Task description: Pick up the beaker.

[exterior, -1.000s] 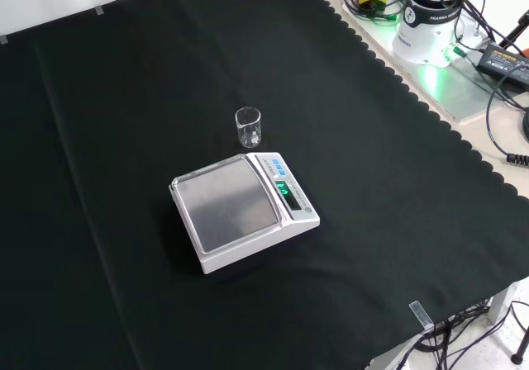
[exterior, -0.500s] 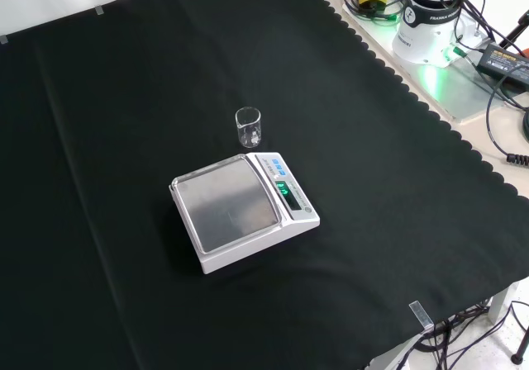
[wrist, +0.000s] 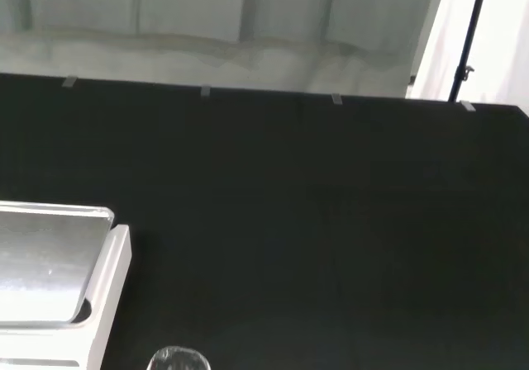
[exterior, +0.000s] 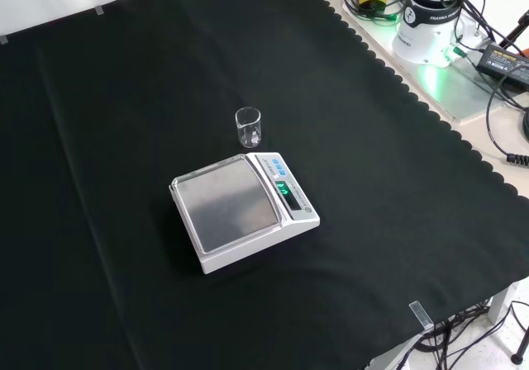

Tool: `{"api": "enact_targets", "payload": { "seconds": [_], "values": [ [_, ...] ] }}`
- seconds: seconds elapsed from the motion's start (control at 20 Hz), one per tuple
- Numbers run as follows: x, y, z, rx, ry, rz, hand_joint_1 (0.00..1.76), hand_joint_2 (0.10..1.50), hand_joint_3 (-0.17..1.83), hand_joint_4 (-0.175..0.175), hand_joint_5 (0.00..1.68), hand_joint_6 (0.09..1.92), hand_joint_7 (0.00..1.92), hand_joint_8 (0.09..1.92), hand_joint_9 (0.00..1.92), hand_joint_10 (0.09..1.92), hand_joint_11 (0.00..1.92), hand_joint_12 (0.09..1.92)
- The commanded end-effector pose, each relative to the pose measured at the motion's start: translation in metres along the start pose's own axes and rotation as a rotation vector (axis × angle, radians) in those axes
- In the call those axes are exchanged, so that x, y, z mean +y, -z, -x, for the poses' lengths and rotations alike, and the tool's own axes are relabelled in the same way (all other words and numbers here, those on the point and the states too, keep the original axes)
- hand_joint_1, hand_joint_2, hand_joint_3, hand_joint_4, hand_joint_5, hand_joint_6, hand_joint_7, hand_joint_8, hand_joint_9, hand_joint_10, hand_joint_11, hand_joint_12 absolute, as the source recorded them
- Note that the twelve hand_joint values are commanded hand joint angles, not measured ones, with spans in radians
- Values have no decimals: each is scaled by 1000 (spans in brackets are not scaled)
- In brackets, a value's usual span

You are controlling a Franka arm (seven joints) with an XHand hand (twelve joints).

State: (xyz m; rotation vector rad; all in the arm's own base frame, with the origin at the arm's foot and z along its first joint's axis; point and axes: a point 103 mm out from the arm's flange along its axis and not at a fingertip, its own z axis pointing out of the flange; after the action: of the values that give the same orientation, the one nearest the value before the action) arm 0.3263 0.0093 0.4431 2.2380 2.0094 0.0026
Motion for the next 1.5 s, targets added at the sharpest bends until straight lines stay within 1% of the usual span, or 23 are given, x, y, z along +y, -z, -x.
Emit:
{"api": "enact_targets", "payload": {
  "seconds": [0.05, 0.2, 0.4, 0.45, 0.5, 0.55, 0.6, 0.65, 0.75, 0.8, 1.0, 1.05, 1.15, 1.25, 1.35, 1.4, 1.5],
  "values": [
    [14, -36, -10, 3, 2, 9, 246, 915, 244, -32, 222, 87, 53, 759, 251, 860, 227, 1487],
    [23, -54, -17, 24, 14, -3, 252, 915, 243, -35, 234, 87, 58, 766, 256, 862, 233, 1488],
    [33, -81, -19, 91, 28, -3, 258, 915, 242, -38, 243, 87, 65, 776, 260, 864, 237, 1488],
    [36, -87, -21, 84, 35, -8, 260, 915, 242, -38, 244, 87, 66, 778, 261, 864, 238, 1488],
    [38, -91, -23, 41, 33, -28, 261, 915, 241, -39, 245, 87, 66, 779, 262, 865, 238, 1488],
    [39, -95, -27, 10, 49, -47, 263, 915, 241, -39, 243, 87, 66, 781, 263, 865, 239, 1488],
    [40, -100, -30, 7, 53, -49, 265, 915, 241, -38, 239, 87, 65, 782, 264, 866, 238, 1488],
    [41, -105, -33, -12, 56, -50, 268, 915, 241, -37, 236, 87, 65, 783, 264, 866, 237, 1488],
    [44, -120, -39, -80, 55, -57, 272, 914, 240, -36, 232, 87, 63, 785, 264, 867, 235, 1488],
    [47, -130, -42, -92, 54, -69, 274, 914, 240, -36, 231, 87, 63, 786, 264, 867, 234, 1488],
    [55, -167, -53, -102, 55, -106, 282, 912, 238, -33, 223, 87, 56, 787, 261, 867, 228, 1489],
    [56, -172, -55, -98, 65, -102, 284, 912, 238, -33, 222, 87, 54, 787, 260, 867, 225, 1490],
    [57, -179, -57, -90, 66, -102, 285, 912, 237, -33, 220, 87, 50, 789, 258, 868, 220, 1493],
    [58, -185, -60, -99, 76, -110, 286, 912, 237, -32, 220, 87, 48, 790, 255, 868, 216, 1495],
    [60, -191, -62, -101, 72, -122, 287, 911, 237, -32, 220, 87, 47, 792, 252, 869, 210, 1496],
    [60, -195, -66, -117, 76, -122, 287, 911, 236, -32, 220, 87, 46, 792, 251, 869, 207, 1497],
    [60, -205, -67, -100, 53, -119, 287, 911, 236, -33, 221, 87, 45, 794, 249, 871, 203, 1499]
  ]
}}
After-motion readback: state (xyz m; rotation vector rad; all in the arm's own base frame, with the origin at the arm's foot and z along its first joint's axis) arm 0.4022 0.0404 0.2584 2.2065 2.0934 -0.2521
